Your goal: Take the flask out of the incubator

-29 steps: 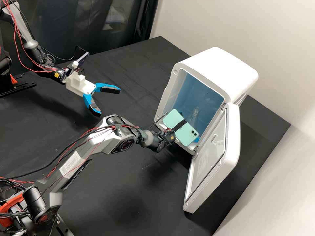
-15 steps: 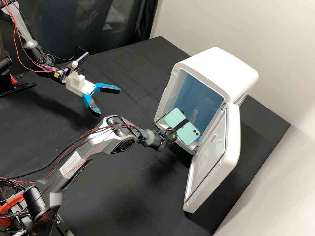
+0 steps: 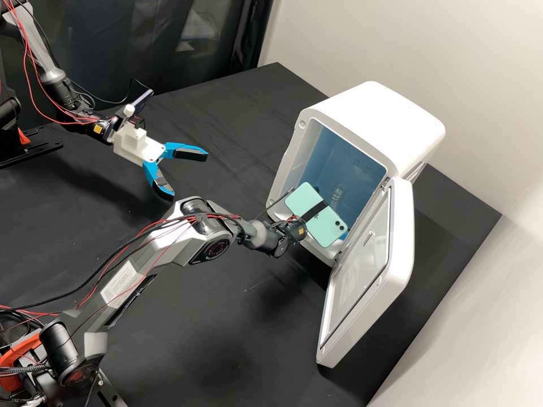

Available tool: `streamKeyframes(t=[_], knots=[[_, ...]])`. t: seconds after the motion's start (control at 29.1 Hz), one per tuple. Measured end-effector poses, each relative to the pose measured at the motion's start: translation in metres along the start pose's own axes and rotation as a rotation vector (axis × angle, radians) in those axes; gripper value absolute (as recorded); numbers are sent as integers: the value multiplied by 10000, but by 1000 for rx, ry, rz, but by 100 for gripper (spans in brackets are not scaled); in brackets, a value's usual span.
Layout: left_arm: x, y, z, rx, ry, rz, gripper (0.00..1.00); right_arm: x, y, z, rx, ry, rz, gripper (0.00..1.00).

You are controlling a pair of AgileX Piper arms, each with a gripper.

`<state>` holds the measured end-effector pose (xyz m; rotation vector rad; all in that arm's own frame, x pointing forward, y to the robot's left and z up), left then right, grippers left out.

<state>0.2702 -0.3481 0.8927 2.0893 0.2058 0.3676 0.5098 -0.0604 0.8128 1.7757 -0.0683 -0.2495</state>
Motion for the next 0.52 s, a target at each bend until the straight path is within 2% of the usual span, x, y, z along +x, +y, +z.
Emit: streamKeyframes(t=[0.24,0.27,0.52], knots=[[-2,4,-16,1,4,1,100,-5,9,-15,-2,3,1,100],[-2,5,-22,1,6,1,100,-5,9,-15,-2,3,1,0],[-2,5,-22,1,6,1,100,-5,9,-15,-6,3,1,0]])
